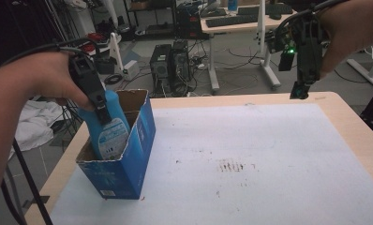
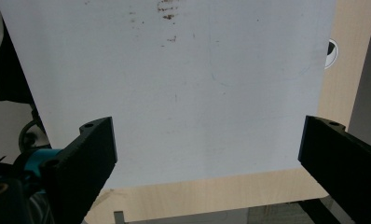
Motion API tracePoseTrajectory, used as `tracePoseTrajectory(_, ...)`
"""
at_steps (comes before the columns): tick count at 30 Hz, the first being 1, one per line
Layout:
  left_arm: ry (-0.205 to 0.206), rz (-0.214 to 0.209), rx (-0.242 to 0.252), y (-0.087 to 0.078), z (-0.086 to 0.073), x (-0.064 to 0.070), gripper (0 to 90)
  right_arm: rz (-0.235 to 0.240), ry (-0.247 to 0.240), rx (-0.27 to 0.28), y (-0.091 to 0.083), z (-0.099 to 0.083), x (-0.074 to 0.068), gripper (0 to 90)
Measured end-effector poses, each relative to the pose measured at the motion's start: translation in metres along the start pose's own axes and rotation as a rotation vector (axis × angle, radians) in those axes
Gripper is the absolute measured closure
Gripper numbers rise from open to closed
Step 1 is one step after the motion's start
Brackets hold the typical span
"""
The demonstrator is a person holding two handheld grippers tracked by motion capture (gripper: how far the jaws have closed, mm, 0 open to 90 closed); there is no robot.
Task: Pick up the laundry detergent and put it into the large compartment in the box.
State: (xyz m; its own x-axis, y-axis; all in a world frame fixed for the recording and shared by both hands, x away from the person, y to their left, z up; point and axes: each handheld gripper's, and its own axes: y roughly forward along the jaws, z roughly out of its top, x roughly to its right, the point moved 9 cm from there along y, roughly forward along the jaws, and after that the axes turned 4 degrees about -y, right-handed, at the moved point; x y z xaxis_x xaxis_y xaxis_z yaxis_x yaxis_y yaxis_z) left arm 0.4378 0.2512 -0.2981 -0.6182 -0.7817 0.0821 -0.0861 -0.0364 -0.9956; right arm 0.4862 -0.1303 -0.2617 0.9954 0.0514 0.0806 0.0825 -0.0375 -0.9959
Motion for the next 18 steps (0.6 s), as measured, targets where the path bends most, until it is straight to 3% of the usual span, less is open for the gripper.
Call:
tracePoseTrajectory(5,-0.016,0.011,-0.025,0.024,-0.001,-0.003,38.1,0.002,0.002,0.002,0.002,0.002,0.0,3.3)
tracePoseTrajectory(9,-0.002,0.015,-0.028,0.041,0.0,-0.003,38.1,0.005,0.004,-0.001,0.003,0.002,-0.001,3.3)
tracePoseTrajectory(13,0.039,0.024,-0.022,0.059,0.004,-0.002,38.1,0.004,-0.003,0.001,0.004,0.003,0.0,3.3)
tracePoseTrajectory(14,0.08,0.033,-0.018,0.062,0.005,-0.003,38.1,0.004,0.0,0.0,0.004,0.003,0.0,3.3)
tracePoseTrajectory(18,0.16,0.051,-0.041,0.075,0.003,-0.002,38.1,0.003,0.002,-0.002,0.004,0.003,-0.001,3.3)
